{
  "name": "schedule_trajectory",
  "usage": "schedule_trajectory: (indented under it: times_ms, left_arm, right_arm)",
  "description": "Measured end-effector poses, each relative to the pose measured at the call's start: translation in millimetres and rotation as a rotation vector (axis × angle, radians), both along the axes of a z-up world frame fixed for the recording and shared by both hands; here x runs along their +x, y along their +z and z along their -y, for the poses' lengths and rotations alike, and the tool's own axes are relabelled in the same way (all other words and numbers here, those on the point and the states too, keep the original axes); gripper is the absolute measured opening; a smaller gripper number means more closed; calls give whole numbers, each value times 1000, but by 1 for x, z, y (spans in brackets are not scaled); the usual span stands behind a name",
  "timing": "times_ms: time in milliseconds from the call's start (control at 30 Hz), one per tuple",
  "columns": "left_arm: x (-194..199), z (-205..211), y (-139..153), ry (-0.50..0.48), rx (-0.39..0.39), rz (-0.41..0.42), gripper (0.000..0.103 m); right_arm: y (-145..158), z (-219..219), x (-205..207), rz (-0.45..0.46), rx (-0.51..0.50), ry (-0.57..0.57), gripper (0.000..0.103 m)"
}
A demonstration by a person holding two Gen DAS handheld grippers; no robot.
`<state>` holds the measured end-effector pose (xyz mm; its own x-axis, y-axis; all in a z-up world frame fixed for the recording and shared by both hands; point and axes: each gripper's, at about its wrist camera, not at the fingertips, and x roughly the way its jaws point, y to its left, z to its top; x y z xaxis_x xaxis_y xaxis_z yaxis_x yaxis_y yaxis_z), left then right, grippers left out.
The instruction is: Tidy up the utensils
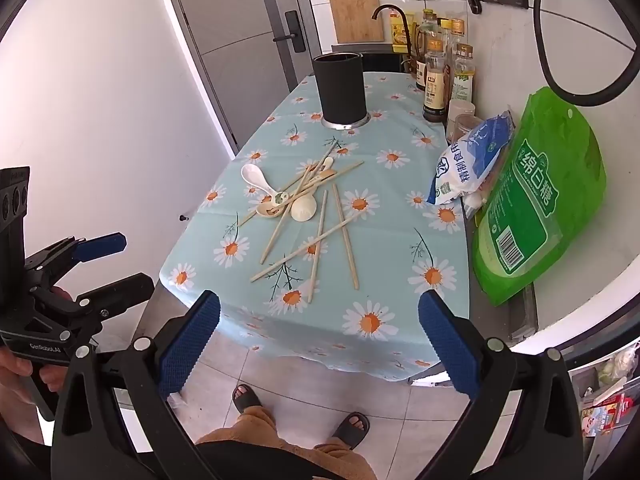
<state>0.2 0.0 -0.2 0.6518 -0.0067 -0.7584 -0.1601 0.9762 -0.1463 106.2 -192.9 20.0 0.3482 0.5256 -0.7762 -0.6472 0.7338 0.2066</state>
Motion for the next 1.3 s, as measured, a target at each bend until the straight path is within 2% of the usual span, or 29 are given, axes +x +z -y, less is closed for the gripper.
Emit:
schedule_trajectory:
  times_ms: [1300]
  left_arm:
    - [-3, -1, -4, 4, 7, -11, 97]
  right_arm:
    - [1, 4, 4, 11, -4, -8, 99]
